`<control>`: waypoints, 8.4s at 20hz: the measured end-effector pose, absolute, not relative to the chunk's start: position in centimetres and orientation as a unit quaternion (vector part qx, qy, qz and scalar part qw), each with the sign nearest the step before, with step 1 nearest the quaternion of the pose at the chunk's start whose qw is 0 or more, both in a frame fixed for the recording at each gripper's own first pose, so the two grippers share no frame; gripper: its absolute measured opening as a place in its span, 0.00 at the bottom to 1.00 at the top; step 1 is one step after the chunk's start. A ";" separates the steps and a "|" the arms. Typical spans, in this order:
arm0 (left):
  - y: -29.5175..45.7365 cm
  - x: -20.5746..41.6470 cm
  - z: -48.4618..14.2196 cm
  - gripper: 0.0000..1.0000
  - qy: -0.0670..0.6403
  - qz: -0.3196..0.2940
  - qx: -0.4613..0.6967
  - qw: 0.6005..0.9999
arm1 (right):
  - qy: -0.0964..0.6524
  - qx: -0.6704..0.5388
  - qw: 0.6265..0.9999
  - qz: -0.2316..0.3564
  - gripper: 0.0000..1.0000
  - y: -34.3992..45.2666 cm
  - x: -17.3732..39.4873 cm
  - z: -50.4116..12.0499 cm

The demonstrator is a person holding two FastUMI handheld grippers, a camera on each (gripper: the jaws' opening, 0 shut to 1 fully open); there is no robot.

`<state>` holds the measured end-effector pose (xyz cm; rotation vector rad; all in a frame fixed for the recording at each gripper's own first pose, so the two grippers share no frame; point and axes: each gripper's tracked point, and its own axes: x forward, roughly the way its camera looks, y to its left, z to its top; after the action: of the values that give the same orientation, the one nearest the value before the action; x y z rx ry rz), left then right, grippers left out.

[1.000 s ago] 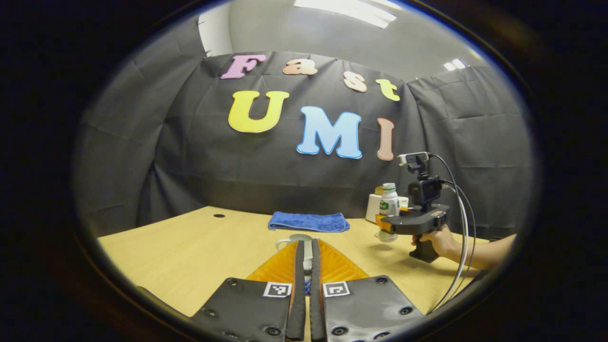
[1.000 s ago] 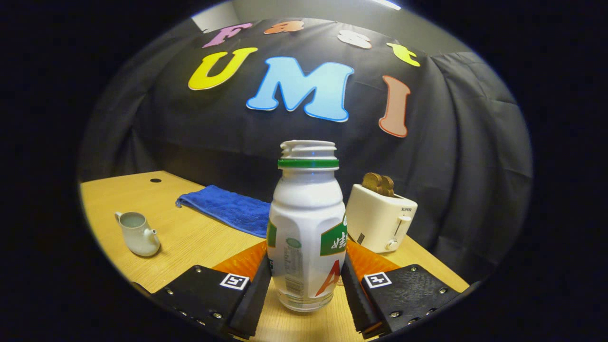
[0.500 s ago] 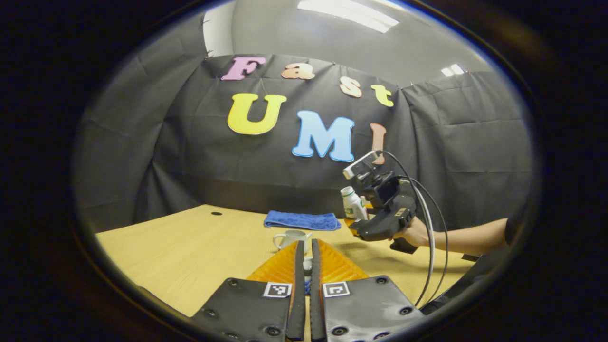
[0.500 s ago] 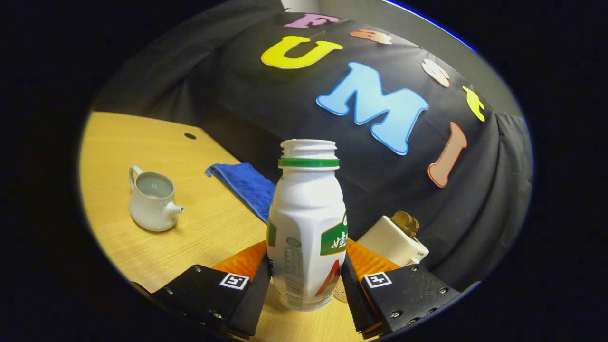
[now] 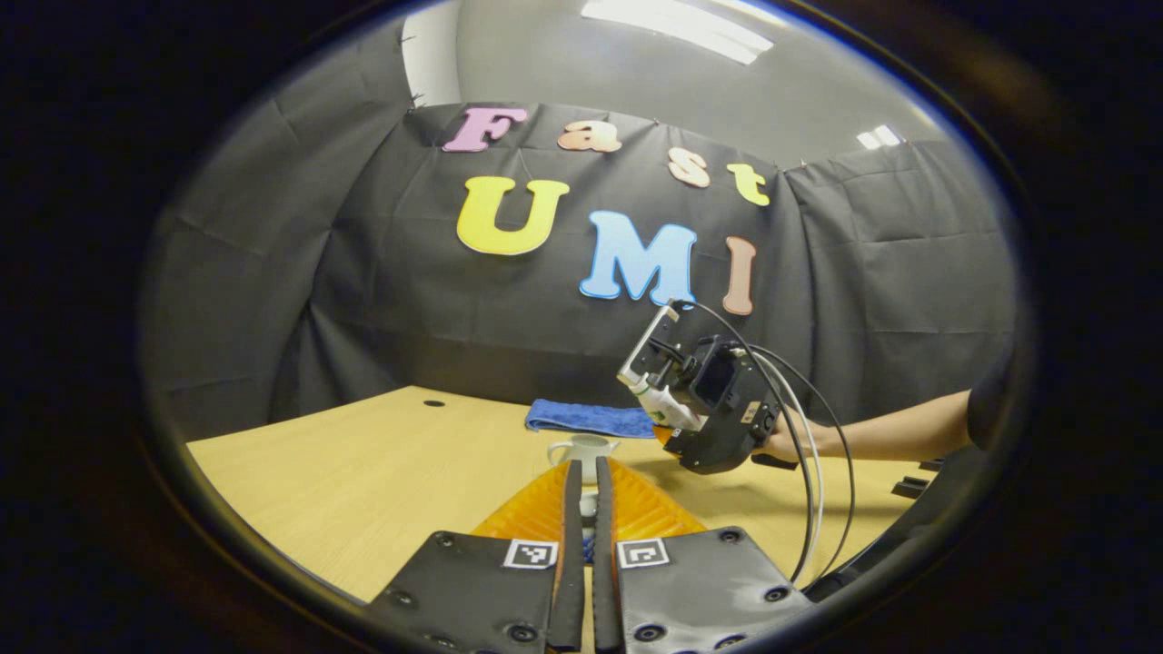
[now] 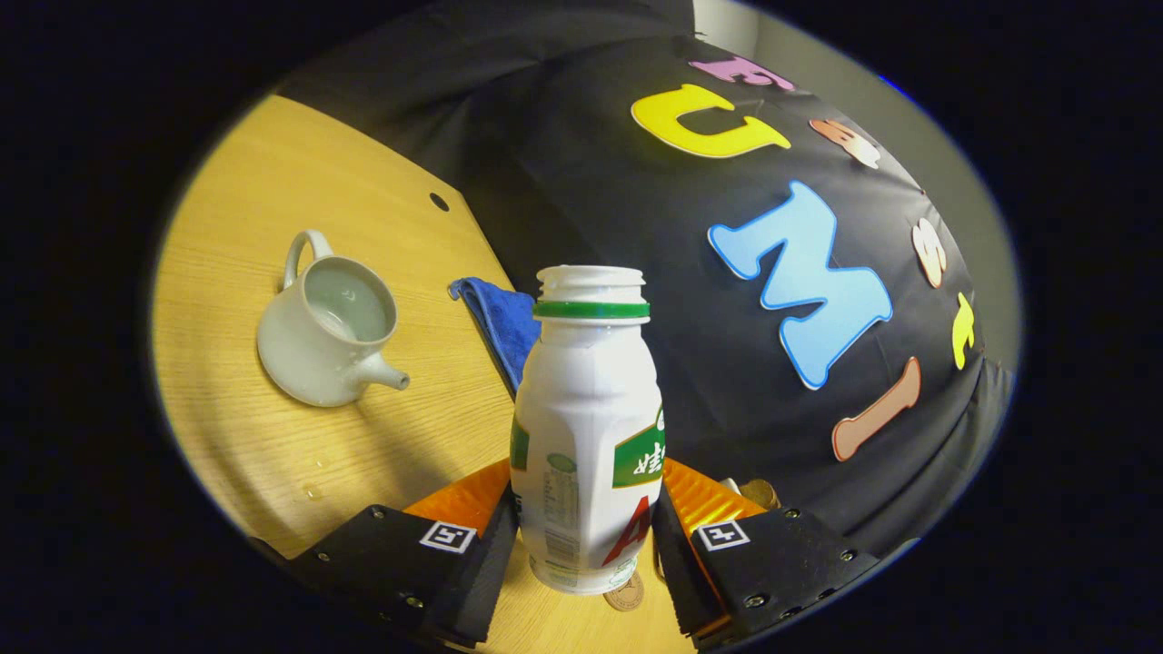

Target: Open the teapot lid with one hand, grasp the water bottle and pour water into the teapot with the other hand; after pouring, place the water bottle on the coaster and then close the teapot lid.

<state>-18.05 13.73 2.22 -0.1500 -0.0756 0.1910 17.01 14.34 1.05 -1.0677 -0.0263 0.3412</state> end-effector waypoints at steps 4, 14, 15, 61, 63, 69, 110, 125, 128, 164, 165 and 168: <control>13.7 -18.1 2.6 0.14 -0.042 0.093 -0.068 0.992 | -0.026 -0.549 0.820 0.162 0.73 15.1 16.7 0.6; 13.8 -18.0 2.1 0.14 -0.037 0.095 -0.057 0.993 | -0.052 -0.635 0.754 0.159 0.70 16.3 16.8 0.4; 13.8 -18.0 2.0 0.14 -0.035 0.096 -0.056 0.993 | -0.056 -0.643 0.747 0.158 0.73 16.4 16.7 0.4; 14.8 -18.4 1.9 0.14 -0.024 0.110 -0.035 0.993 | -0.163 -0.799 0.568 0.106 0.74 18.3 17.0 4.5; 14.7 -18.5 1.9 0.14 -0.023 0.110 -0.033 0.993 | -0.166 -0.802 0.564 0.104 0.74 18.4 17.0 4.8; 14.4 -18.3 1.9 0.10 -0.021 0.107 -0.030 0.994 | -0.174 -0.812 0.549 0.098 0.74 18.4 16.9 5.5; 14.9 -18.6 2.0 0.14 -0.019 0.111 -0.026 0.993 | -0.186 -0.819 0.529 0.122 0.73 20.4 17.5 5.4; 15.2 -16.0 2.1 0.14 -0.020 0.110 -0.037 0.993 | -0.033 -0.458 0.854 0.244 0.73 19.5 16.0 2.2; 15.0 -14.3 2.8 0.14 -0.020 0.101 -0.045 0.994 | -0.007 -0.332 0.904 0.270 0.73 19.3 14.9 3.1; 18.4 13.3 -2.9 0.10 0.075 0.074 -0.018 0.994 | 0.047 -0.024 0.971 0.235 0.73 0.3 8.4 5.6; 18.4 13.4 -2.9 0.10 0.073 0.075 -0.018 0.994 | 0.048 -0.025 0.971 0.234 0.73 0.4 8.5 5.5; 18.4 13.3 -2.7 0.14 0.072 0.077 -0.018 0.994 | 0.052 -0.028 0.970 0.234 0.73 0.6 8.6 5.4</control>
<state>13.26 18.40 -2.75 -0.0355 0.1449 0.1537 8.57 0.58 5.39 -0.0570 0.1053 0.4729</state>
